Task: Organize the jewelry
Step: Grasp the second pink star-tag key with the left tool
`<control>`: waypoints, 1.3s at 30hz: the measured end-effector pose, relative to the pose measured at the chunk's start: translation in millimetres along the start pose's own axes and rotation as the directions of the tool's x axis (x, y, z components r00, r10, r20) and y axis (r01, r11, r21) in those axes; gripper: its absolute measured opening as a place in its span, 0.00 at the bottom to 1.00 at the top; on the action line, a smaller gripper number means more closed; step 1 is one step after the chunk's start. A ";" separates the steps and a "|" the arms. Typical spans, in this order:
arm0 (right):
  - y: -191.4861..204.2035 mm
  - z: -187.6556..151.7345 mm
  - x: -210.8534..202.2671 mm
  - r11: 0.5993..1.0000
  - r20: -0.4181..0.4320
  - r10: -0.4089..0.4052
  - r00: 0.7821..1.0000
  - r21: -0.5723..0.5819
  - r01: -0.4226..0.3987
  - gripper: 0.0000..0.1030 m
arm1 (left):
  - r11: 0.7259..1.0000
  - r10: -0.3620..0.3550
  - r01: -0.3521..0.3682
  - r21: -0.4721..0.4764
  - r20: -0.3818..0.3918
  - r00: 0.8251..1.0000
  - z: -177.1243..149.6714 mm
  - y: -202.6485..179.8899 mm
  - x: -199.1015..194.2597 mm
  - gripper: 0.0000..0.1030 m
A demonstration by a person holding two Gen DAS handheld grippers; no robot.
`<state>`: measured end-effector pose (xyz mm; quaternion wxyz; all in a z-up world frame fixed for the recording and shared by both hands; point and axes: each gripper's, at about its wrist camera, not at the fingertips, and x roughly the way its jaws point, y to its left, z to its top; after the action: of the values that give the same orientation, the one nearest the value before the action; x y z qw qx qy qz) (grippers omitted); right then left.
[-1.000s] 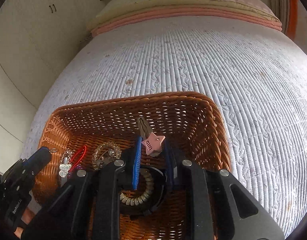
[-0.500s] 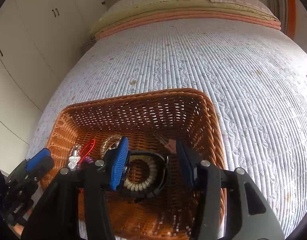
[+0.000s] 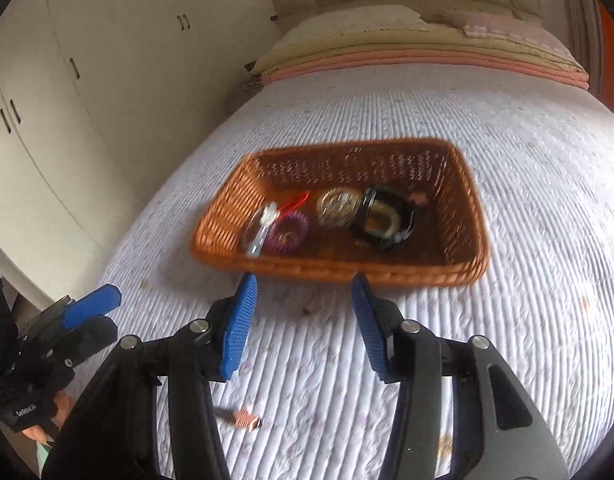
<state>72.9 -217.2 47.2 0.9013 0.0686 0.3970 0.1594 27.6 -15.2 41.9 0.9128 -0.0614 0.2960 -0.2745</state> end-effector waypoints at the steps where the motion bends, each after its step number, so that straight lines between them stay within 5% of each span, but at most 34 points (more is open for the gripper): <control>1: 3.0 -7.9 3.8 1.000 -0.013 -0.001 1.000 -0.002 0.001 0.45 | 1.000 -0.012 0.012 0.003 -0.020 1.000 -6.7 0.7 0.6 0.39; 4: 1.4 -22.9 32.0 1.000 -0.064 0.003 0.998 0.022 -0.002 0.35 | 0.999 -0.052 0.053 0.009 -0.111 0.992 -25.1 5.5 18.7 0.39; 9: -9.5 -40.7 60.1 0.998 -0.122 -0.018 0.992 0.060 0.026 0.35 | 0.994 -0.074 0.091 0.056 -0.258 0.963 -43.3 5.3 55.6 0.37; 17: -18.7 -50.2 77.3 0.997 -0.161 -0.009 0.987 0.074 0.021 0.35 | 0.981 -0.058 0.122 0.152 -0.372 0.926 -59.1 -5.0 82.3 0.37; 27: -17.2 -50.9 78.0 0.999 -0.137 -0.008 0.991 0.051 0.016 0.35 | 0.977 -0.018 0.096 0.192 -0.372 0.928 -70.4 -21.8 70.8 0.32; 32: -16.1 -53.3 74.4 0.999 -0.123 -0.009 0.992 0.046 0.015 0.35 | 0.992 -0.012 0.057 0.114 -0.362 0.932 -75.8 -22.3 64.2 0.24; 35: -15.3 -54.2 71.9 0.999 -0.115 -0.011 0.993 0.047 0.017 0.35 | 0.993 0.045 -0.006 0.116 -0.337 0.941 -78.6 -31.2 69.9 0.23; 39: -12.1 -55.2 68.3 0.999 -0.105 -0.025 0.994 0.032 0.028 0.35 | 0.989 0.114 -0.080 0.124 -0.304 0.946 -78.2 -35.8 72.3 0.12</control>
<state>78.3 -205.3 -40.5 0.8800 0.0699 0.4472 0.1442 14.8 -80.3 -48.9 0.8695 0.0474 0.4226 -0.2513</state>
